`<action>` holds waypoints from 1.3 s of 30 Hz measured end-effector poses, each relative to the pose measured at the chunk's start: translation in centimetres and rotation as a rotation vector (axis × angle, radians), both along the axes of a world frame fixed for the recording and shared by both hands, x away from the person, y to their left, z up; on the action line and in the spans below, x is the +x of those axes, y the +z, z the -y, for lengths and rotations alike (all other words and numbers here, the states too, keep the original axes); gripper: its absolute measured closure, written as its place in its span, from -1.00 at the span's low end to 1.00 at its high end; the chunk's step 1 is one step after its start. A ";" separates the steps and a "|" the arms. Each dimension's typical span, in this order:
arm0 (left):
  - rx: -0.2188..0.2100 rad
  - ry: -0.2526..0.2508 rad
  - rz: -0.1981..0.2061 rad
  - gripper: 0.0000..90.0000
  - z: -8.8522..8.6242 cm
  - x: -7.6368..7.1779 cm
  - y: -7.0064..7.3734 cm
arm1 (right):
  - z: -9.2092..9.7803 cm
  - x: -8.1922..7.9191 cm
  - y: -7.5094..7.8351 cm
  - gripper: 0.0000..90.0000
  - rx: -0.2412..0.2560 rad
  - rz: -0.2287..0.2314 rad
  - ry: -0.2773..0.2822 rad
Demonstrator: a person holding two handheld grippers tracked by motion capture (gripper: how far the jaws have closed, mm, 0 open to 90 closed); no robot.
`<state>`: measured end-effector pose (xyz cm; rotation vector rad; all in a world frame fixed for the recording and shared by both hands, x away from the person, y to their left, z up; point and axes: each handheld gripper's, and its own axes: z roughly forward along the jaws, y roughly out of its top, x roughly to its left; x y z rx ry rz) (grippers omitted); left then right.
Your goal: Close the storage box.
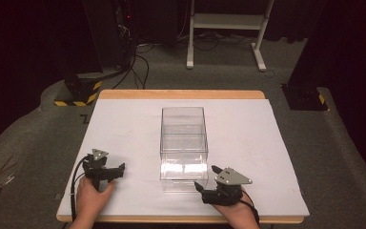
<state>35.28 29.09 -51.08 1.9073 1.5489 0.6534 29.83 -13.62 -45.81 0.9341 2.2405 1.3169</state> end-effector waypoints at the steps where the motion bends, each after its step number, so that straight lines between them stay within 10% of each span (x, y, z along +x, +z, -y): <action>1: 0.000 0.000 0.000 -0.99 0.0 0.0 0.0 | 0.0 0.1 0.0 -0.61 -0.007 0.002 -0.002; 39: 0.000 0.000 -0.002 -0.99 0.0 0.0 0.0 | -0.3 2.6 0.3 -0.61 -0.028 -0.013 -0.039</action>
